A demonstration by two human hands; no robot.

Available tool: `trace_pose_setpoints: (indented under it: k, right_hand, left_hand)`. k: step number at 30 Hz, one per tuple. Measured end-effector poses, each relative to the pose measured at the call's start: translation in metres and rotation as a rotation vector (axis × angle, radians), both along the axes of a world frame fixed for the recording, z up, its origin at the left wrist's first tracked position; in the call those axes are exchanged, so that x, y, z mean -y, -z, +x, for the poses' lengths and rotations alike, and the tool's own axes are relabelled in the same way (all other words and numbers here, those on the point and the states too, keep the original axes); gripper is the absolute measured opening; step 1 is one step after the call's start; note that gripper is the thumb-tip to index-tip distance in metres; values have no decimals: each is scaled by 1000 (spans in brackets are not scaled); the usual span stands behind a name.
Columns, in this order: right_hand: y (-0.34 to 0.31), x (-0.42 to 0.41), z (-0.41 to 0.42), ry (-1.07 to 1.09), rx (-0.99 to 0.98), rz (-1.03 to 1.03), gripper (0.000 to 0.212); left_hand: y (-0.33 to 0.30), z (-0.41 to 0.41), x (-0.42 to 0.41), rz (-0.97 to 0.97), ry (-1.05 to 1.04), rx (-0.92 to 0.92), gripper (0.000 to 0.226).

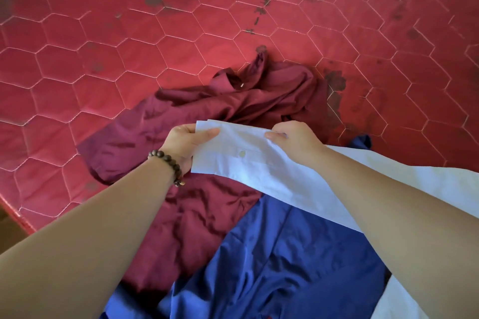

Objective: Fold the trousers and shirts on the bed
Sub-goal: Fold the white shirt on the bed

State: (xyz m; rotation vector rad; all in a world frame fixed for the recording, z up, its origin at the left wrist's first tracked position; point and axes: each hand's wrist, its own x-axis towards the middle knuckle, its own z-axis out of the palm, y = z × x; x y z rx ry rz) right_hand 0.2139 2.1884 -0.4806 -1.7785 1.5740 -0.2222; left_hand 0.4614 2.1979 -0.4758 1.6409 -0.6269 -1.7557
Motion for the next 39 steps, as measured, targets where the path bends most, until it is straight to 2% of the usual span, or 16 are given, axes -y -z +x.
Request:
trace_pose_setpoints:
  k: [2,3,6,8,11,13,16,19,22,26,27,29,31,32,35,39]
  right_hand:
    - [0,-1,2,28,-127,-126,15]
    - [2,-4,3,25,-217,-175,12]
    - [11,-20,-2,77,-354,-305,35]
    - [14,-37,-5,97,-382,-420,34]
    - [23,-65,-17,51,-392,-511,29]
    - [30,-83,-30,36,-388,-503,32]
    - [40,-107,-64,100,-399,-414,43]
    - [48,-133,-107,118,-449,-321,53]
    - [55,-153,-153,161,-593,-185,58]
    - [63,-178,-220,503,-659,33,59]
    - [63,-182,-232,546,-645,23,58]
    - [61,-187,-246,566,-556,-104,54]
    - [59,-185,-252,553,-449,-254,48]
    - [60,-183,-254,544,-421,-296,47]
    - [67,-183,-256,484,-430,-197,49]
    - [82,-192,-260,444,-585,-46,58]
  left_hand:
    - [2,0,4,-54,36,221,21]
    - [4,-2,6,-93,101,419,21]
    - [6,-20,4,-258,134,1016,31]
    - [0,-41,-5,-483,139,1154,37]
    - [0,-93,-34,-839,419,1045,28]
    - [7,-132,-57,-952,671,934,28]
    - [28,-175,-83,-883,1017,864,51]
    - [53,-193,-90,-708,1201,1050,63]
    - [65,-202,-95,-655,1214,1219,69]
    - [58,-229,-94,-415,1059,1307,74]
    - [55,-239,-95,-428,1021,1331,72]
    - [49,-261,-99,-657,1037,1322,68]
    - [49,-287,-109,-940,1176,1223,65]
    - [51,-299,-114,-1020,1255,1182,64]
    - [67,-318,-119,-980,1393,1228,64]
    - [80,-310,-112,-962,1360,1360,65]
